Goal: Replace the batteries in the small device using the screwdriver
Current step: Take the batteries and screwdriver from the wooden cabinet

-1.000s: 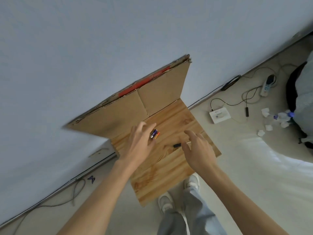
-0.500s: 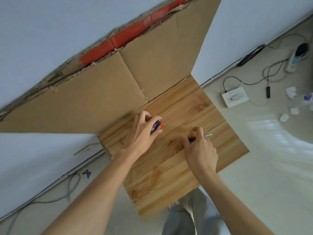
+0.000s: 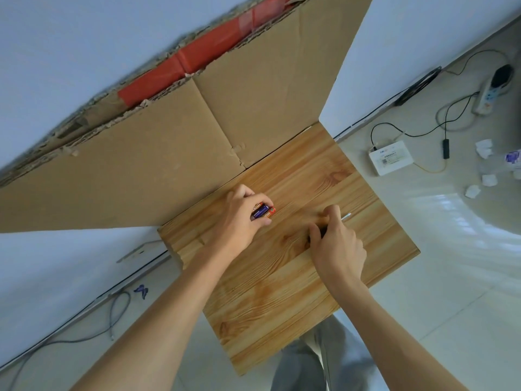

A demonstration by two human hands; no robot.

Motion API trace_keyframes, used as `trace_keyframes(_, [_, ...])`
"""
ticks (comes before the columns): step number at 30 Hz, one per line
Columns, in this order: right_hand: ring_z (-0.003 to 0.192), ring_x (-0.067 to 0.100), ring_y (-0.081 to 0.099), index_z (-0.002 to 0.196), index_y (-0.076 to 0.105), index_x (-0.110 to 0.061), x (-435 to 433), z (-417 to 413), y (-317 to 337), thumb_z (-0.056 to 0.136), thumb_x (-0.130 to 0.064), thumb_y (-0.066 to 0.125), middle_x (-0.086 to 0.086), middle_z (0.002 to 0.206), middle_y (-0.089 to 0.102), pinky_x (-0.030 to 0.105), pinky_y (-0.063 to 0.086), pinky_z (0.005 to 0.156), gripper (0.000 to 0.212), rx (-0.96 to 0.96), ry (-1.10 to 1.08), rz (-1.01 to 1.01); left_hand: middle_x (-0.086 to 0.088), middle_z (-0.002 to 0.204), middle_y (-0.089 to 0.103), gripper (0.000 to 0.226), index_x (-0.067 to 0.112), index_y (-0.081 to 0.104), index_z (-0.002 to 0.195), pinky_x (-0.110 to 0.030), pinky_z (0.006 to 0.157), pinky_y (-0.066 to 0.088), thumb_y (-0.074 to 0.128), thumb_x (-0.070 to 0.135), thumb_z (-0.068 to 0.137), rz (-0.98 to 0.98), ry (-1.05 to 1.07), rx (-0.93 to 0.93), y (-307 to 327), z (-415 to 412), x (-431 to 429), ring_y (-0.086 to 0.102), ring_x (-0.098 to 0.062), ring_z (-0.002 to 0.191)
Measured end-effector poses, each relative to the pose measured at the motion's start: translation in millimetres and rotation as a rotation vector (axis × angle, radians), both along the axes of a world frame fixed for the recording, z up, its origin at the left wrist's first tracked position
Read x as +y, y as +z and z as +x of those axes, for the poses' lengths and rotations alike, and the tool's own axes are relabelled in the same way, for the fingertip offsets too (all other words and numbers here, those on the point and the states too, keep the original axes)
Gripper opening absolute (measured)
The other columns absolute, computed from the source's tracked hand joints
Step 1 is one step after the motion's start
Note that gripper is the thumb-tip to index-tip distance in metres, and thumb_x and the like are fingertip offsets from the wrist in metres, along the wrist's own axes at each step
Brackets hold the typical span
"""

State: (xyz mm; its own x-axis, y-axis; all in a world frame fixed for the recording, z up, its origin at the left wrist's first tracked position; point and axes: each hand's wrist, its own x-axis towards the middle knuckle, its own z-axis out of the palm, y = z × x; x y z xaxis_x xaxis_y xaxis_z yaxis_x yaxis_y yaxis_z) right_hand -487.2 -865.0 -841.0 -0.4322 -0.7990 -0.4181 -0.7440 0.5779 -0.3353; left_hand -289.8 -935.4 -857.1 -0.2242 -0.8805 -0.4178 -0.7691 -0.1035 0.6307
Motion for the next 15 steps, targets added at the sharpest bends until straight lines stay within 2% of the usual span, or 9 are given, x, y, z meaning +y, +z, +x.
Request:
trace_keyframes(3, [0.066,0.029,0.061,0.113,0.038,-0.026,-0.3,-0.5,0.1,0.105,-0.035,0.053,0.000,0.076,0.063,0.045,0.057,0.065,0.020,-0.005,0.008,-0.003,0.009,0.112,0.047,0.031,0.035,0.076,0.109,-0.012,0.079,0.043,0.089,0.017,0.088,0.011,0.002,0.007,-1.2,-2.2,-1.6,0.046,-0.015,0.114])
trace_keyframes(6, [0.069,0.030,0.062,0.114,0.038,-0.026,-0.2,-1.2,1.1,0.104,-0.034,0.052,0.000,0.078,0.063,0.046,0.057,0.067,0.019,-0.012,0.015,-0.001,0.014,0.107,0.046,0.033,0.038,0.074,0.106,-0.036,0.091,0.056,0.090,0.017,0.086,0.027,-0.006,-0.004,-0.3,-3.7,-4.0,0.049,-0.018,0.113])
trace_keyframes(8, [0.069,0.031,0.062,0.114,0.038,-0.027,0.5,-1.8,1.5,0.104,-0.033,0.052,0.000,0.078,0.064,0.047,0.057,0.068,0.019,-0.012,0.016,-0.002,0.017,0.105,0.045,0.034,0.039,0.072,0.103,-0.045,0.090,0.058,0.090,0.016,0.086,0.035,-0.014,-0.009,1.2,-3.8,-5.3,0.053,-0.018,0.110])
trace_keyframes(15, [0.067,0.027,0.061,0.115,0.040,-0.026,0.9,-4.4,2.7,0.104,-0.029,0.053,-0.001,0.077,0.063,0.044,0.055,0.065,0.016,-0.029,0.023,-0.013,0.007,0.108,0.054,0.034,0.035,0.074,0.105,-0.041,0.087,0.062,0.088,0.010,0.087,0.024,-0.054,-0.001,3.1,-5.8,-6.4,0.063,-0.017,0.100])
